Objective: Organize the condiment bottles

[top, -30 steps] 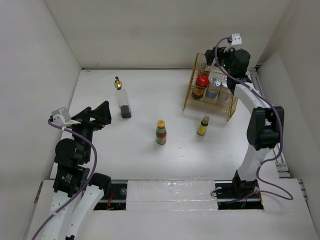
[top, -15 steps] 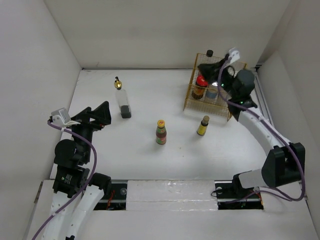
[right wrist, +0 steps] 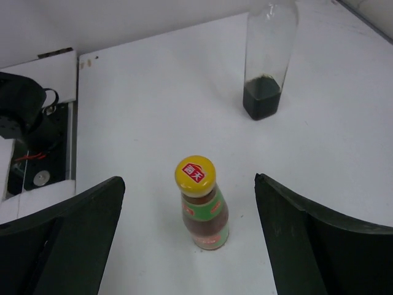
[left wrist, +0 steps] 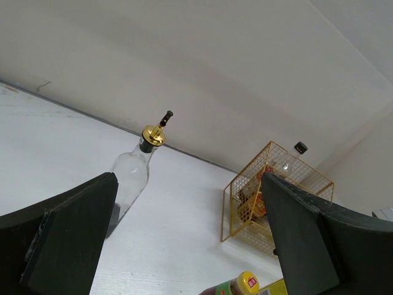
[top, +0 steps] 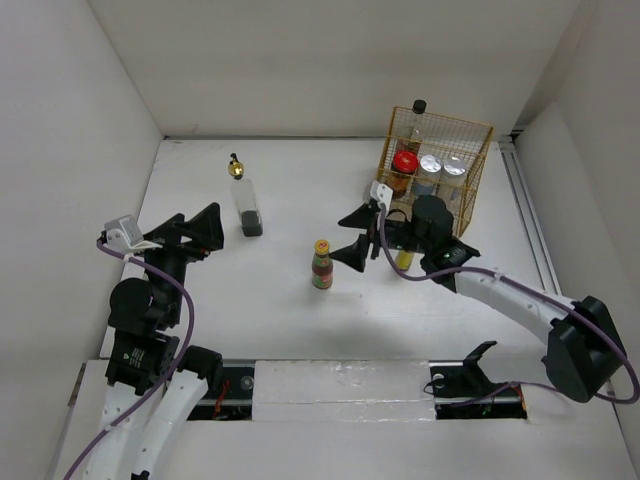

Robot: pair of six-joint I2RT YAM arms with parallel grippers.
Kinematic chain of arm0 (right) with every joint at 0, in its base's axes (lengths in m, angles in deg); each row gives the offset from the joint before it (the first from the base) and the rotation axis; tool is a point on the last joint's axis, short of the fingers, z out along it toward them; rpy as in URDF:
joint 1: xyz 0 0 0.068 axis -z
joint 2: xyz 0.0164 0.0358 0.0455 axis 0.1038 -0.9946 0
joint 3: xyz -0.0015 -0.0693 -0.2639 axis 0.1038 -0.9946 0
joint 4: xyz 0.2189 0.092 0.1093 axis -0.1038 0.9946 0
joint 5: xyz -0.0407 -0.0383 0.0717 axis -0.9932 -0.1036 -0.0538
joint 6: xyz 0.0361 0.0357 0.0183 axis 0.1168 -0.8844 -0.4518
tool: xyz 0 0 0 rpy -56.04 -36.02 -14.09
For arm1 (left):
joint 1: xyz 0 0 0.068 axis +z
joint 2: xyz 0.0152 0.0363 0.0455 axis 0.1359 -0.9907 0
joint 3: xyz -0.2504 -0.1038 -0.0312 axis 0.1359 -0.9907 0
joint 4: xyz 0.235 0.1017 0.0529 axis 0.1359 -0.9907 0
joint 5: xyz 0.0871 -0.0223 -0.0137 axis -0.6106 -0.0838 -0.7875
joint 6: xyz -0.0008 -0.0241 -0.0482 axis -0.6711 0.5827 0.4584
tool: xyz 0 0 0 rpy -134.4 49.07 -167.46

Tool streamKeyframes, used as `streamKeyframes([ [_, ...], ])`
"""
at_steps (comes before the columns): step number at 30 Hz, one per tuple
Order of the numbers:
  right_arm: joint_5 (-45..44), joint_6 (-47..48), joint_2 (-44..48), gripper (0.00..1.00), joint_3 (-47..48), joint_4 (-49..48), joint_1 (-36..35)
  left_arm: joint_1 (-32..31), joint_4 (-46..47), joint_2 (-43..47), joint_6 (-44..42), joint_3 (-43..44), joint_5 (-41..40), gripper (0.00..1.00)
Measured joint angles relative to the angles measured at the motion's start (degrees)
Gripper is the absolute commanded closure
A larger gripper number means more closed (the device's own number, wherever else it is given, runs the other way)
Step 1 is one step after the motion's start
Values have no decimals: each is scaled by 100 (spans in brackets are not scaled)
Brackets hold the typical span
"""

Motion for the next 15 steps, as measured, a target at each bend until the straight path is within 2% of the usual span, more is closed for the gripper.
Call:
streamKeyframes([
  [4, 2, 192, -9, 8, -2, 26, -225, 0, 0, 0, 0, 0, 31, 0],
  [8, -31, 299, -389, 8, 11, 70, -352, 0, 2, 0, 0, 0, 44, 0],
  [12, -76, 339, -765, 10, 46, 72, -461, 0, 2, 0, 0, 0, 44, 0],
  [15, -83, 326, -1019, 16, 153, -13, -533, 0, 2, 0, 0, 0, 46, 0],
])
